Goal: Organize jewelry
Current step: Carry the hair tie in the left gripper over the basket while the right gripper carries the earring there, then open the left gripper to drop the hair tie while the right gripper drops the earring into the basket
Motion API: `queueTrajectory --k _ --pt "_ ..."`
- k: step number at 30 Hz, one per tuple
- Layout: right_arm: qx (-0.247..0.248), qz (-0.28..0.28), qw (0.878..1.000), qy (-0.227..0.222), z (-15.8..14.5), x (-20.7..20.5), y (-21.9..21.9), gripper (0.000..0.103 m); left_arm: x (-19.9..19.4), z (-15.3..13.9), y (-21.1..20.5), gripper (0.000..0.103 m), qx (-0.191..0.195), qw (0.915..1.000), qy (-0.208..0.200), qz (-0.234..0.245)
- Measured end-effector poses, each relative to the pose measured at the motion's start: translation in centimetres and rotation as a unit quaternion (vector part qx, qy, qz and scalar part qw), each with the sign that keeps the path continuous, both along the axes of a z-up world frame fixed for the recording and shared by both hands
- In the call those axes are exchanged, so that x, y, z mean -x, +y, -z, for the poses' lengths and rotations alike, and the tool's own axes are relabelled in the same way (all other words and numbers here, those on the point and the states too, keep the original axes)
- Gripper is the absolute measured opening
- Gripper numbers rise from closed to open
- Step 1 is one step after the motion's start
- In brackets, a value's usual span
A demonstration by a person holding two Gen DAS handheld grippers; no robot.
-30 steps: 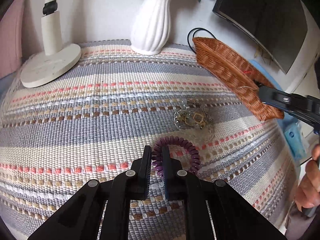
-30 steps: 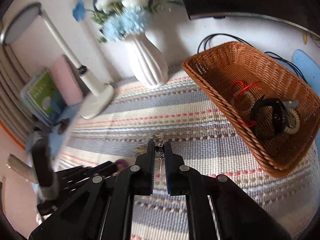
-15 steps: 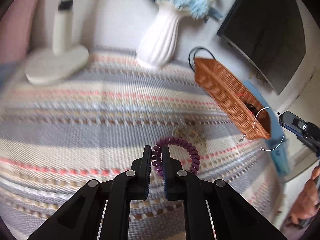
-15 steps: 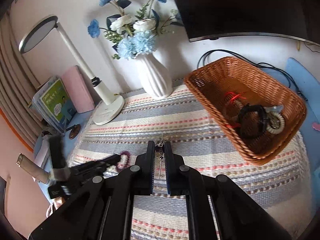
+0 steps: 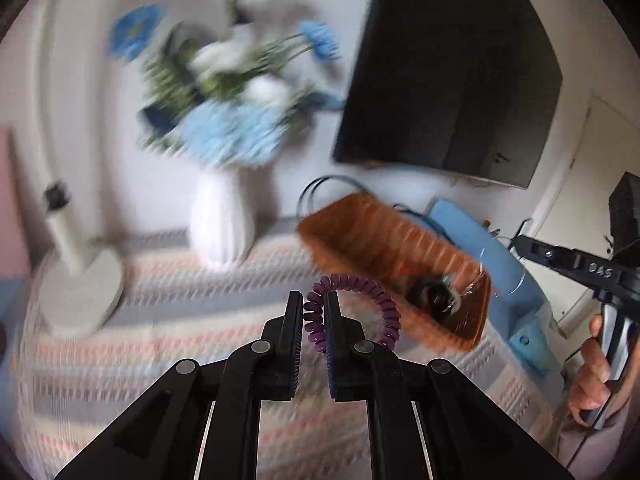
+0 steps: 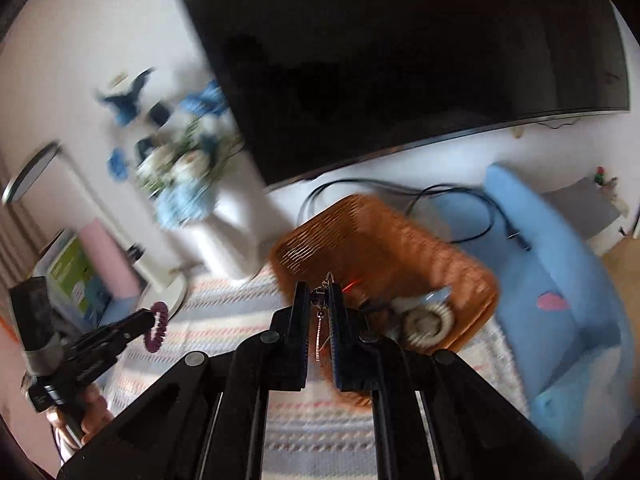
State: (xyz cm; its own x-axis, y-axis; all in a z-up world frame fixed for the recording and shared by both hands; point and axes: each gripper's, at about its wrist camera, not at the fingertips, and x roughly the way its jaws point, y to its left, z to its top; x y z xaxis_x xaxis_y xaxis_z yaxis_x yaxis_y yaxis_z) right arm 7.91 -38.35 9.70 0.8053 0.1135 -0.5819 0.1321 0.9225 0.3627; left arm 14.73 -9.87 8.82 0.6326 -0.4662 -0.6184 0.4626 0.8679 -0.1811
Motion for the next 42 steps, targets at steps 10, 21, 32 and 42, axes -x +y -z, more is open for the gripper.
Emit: queueTrajectory --k 10,21,32,42 --pt "-0.015 0.012 1.000 0.018 3.4 -7.8 -3.6 0.010 -8.3 2.9 -11.2 0.010 0.013 0.9989 0.032 0.032" --pt "-0.011 -0.033 0.995 0.096 9.8 -13.0 -2.9 0.010 -11.4 10.0 -14.8 0.010 -0.030 0.9964 0.071 0.034" --pt "0.004 0.049 0.992 0.114 11.2 -12.4 -5.9 0.015 -11.2 9.7 -15.2 0.022 -0.038 0.9973 0.054 0.031" --pt "-0.017 0.051 0.995 0.080 7.9 -8.5 -6.4 0.026 -9.2 6.0 -13.2 0.030 -0.009 0.9988 0.038 0.030"
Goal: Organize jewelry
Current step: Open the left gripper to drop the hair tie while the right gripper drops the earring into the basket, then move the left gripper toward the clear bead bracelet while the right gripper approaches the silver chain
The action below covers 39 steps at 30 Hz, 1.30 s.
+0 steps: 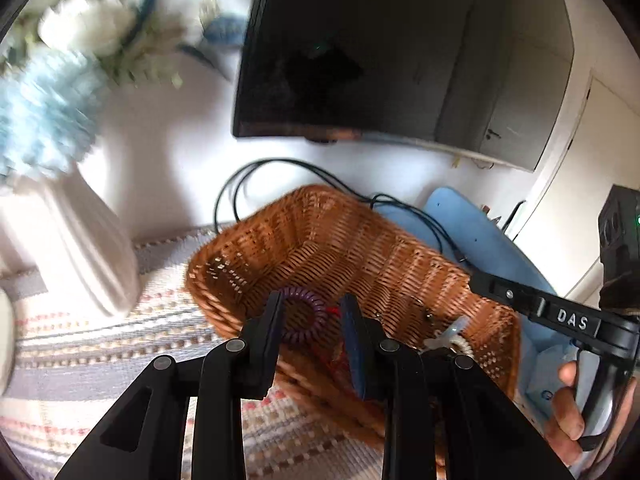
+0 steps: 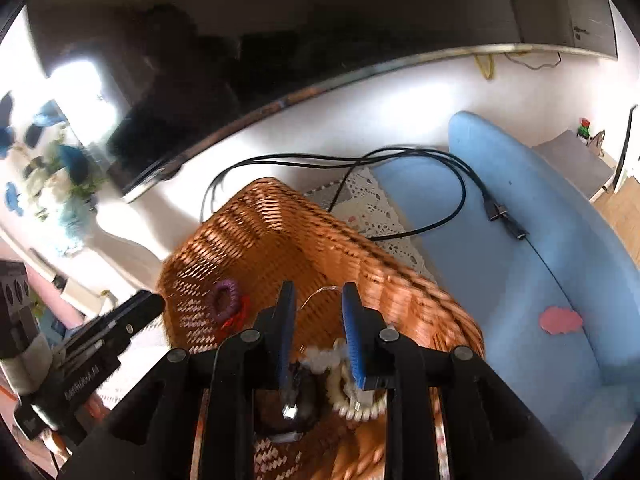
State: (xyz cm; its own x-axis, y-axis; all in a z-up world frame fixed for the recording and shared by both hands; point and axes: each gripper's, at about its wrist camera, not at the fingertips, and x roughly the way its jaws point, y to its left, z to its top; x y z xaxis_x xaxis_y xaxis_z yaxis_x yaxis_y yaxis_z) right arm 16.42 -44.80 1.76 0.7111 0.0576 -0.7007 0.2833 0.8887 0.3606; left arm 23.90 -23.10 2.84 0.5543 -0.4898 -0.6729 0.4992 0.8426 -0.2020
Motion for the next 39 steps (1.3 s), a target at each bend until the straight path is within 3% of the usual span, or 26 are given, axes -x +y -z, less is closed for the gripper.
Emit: queueTrajectory --k 6,10,16,21,25,31,35,39 --pt "-0.021 -0.032 0.999 -0.025 -2.7 3.8 3.0 0.032 4.4 -3.9 4.7 0.031 -0.005 0.9997 -0.021 -0.006" --pt "-0.017 -0.062 0.997 -0.033 -4.1 5.7 6.8 0.032 7.5 -6.3 10.3 0.050 0.014 0.9988 -0.040 -0.026" --pt "-0.007 -0.129 0.991 -0.023 -3.9 6.5 13.9 0.032 10.6 -7.2 18.0 0.051 0.039 0.9959 -0.048 -0.067" --pt "-0.011 -0.172 0.985 -0.001 -2.7 6.5 18.1 0.032 10.4 -4.9 21.4 0.051 0.041 0.9946 -0.016 -0.094" --pt "-0.013 -0.189 0.982 0.020 -1.5 6.1 20.0 0.032 9.1 -1.5 21.4 0.051 0.043 0.9955 0.028 -0.080" --pt "-0.004 -0.195 0.979 0.058 0.7 3.8 20.6 0.032 8.3 3.9 17.7 0.051 -0.020 0.9964 0.062 -0.055" --pt "-0.045 -0.222 0.970 0.088 2.9 1.4 20.6 0.032 8.1 6.7 16.2 0.051 -0.058 0.9943 0.075 -0.047" --pt "-0.008 -0.222 0.969 0.106 4.7 -0.9 21.3 0.032 8.1 8.1 15.1 0.051 -0.104 0.9914 0.065 -0.045"
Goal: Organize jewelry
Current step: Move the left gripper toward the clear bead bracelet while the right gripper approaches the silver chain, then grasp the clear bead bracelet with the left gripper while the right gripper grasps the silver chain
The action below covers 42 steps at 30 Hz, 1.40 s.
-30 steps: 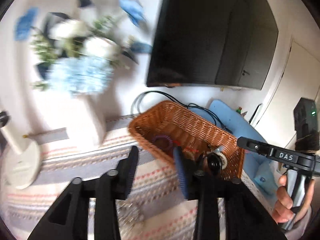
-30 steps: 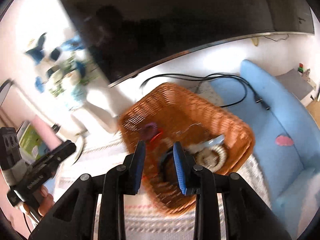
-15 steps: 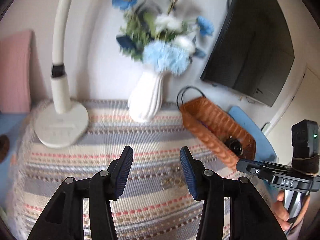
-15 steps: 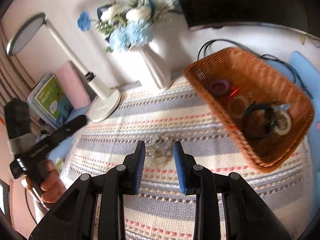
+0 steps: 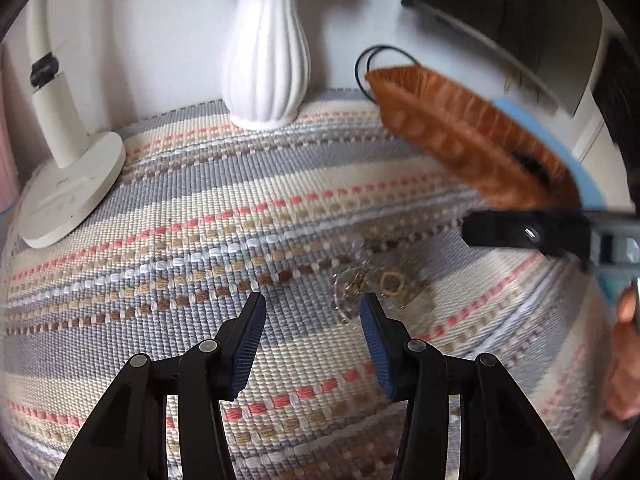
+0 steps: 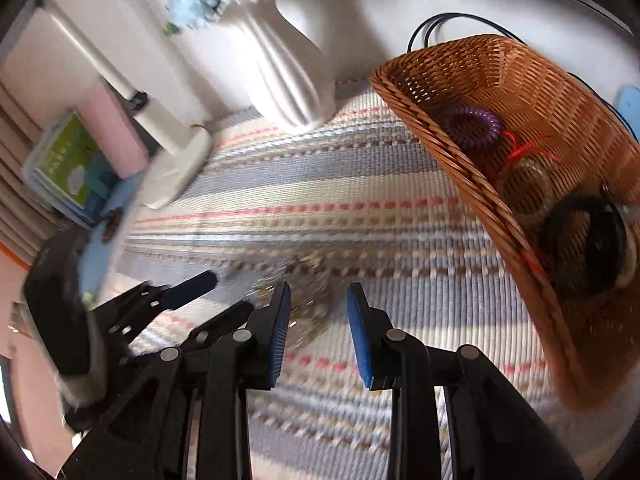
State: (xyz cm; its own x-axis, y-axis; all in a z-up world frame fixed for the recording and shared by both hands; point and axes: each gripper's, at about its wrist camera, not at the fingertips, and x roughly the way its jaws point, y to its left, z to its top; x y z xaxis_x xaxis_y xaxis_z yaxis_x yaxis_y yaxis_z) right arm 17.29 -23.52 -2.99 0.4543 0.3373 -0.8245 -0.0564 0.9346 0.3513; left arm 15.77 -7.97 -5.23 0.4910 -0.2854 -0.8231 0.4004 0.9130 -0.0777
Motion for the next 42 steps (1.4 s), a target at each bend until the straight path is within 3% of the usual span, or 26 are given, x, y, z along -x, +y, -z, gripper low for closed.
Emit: queueTrajectory --k 4,11,16,19,21,24,28,33,36,42 --pt "0.013 -0.015 1.000 0.007 1.4 -1.5 1.1 0.032 0.2 0.2 -0.8 0.051 -0.024 0.9996 -0.012 0.008" --pt "0.050 -0.019 0.999 0.000 3.4 -2.7 2.1 0.032 0.3 0.2 -1.0 0.051 -0.030 0.9993 -0.014 0.013" --pt "0.107 -0.040 0.993 -0.021 3.5 -2.4 4.2 0.032 0.7 0.2 -1.7 0.050 -0.039 0.9986 -0.016 0.032" --pt "0.171 -0.063 0.982 -0.042 3.5 -1.6 6.4 0.014 1.5 0.2 -1.6 0.051 -0.020 0.9984 -0.007 0.051" --pt "0.198 -0.070 0.976 -0.055 3.4 -1.1 7.2 0.013 1.5 0.2 -1.2 0.051 -0.020 0.9985 -0.007 0.051" --pt "0.142 -0.070 0.985 -0.062 1.9 -0.2 6.1 0.010 1.2 0.2 -0.6 0.050 -0.017 0.9990 -0.002 0.042" --pt "0.074 -0.053 0.991 -0.094 -2.2 1.8 3.6 0.010 1.2 0.2 -0.6 0.051 -0.018 0.9990 -0.002 0.042" --pt "0.037 -0.041 0.992 -0.116 -5.5 4.6 1.3 0.010 1.3 0.3 -0.7 0.051 -0.022 0.9988 -0.005 0.044" --pt "0.005 -0.039 0.992 -0.123 -6.4 6.3 0.3 0.010 1.4 0.3 -0.8 0.051 -0.024 0.9987 -0.007 0.044" --pt "0.007 -0.037 0.994 -0.104 -5.1 8.0 -0.4 0.010 2.3 0.3 -0.9 0.051 -0.043 0.9967 -0.006 0.069"
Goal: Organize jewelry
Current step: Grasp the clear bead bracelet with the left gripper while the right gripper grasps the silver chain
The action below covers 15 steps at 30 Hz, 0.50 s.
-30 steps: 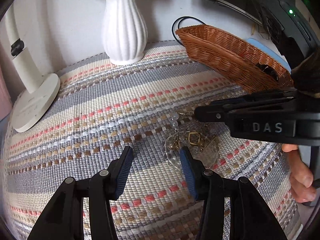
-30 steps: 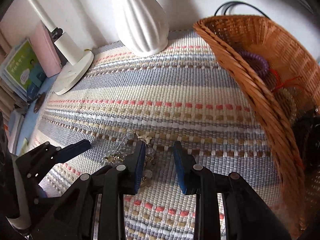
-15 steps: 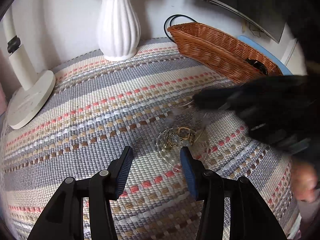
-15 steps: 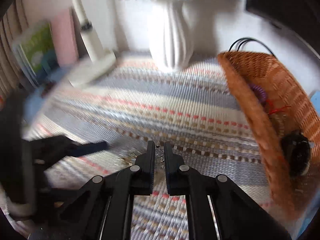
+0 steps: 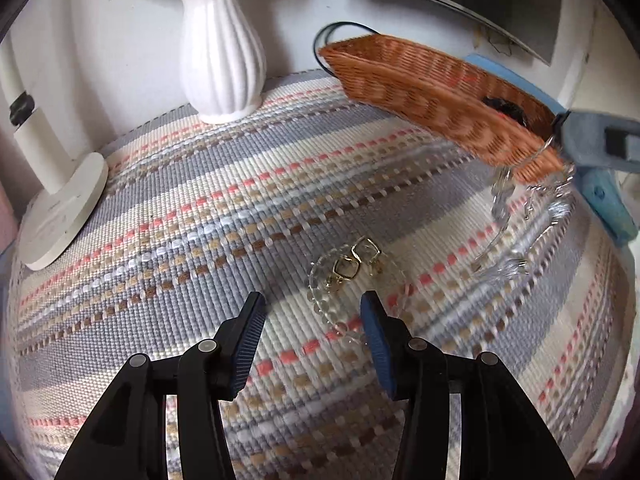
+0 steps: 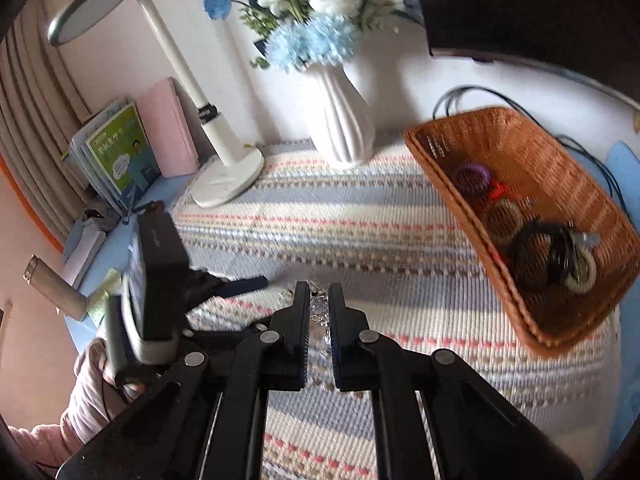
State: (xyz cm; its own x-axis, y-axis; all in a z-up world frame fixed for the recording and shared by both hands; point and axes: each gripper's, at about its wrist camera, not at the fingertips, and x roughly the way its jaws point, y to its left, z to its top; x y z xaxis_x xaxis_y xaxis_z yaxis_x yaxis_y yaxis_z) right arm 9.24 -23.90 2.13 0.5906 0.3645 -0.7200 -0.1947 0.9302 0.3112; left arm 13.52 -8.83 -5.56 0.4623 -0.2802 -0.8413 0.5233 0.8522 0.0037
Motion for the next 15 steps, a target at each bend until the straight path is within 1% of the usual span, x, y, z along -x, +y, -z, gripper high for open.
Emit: queueTrajectory --k 4,7,9,10,12,13,14,15 --pt "-0.009 0.014 1.000 0.022 2.4 0.7 -1.4 0.011 0.9 -0.2 1.6 0.051 -0.003 0.9997 0.021 0.013" --pt "-0.026 0.026 0.999 0.039 4.3 0.9 -2.5 0.011 1.4 -0.3 2.2 0.051 -0.006 0.9997 0.019 0.012" --pt "-0.035 0.030 0.998 0.052 5.3 0.8 -2.8 0.011 1.5 -0.2 1.7 0.050 -0.019 0.9997 0.016 0.008" --pt "-0.036 0.030 0.997 0.054 5.6 0.8 -2.7 0.011 1.6 -0.3 1.4 0.046 -0.021 0.9996 0.016 0.009" --pt "-0.036 0.027 0.997 0.056 6.0 1.0 -2.5 0.011 1.8 -0.4 0.9 0.024 -0.022 0.9995 0.014 0.016" --pt "-0.036 0.025 0.998 0.055 6.1 1.1 -2.4 0.011 2.2 -0.4 0.5 0.019 -0.027 0.9994 0.008 0.020" --pt "-0.038 0.022 0.998 0.055 6.1 1.2 -2.4 0.011 2.5 -0.4 0.2 0.010 -0.030 0.9993 0.005 0.022" --pt "-0.038 0.021 0.998 0.055 6.1 1.2 -2.3 0.011 2.7 -0.4 0.1 0.008 -0.031 0.9993 0.003 0.022"
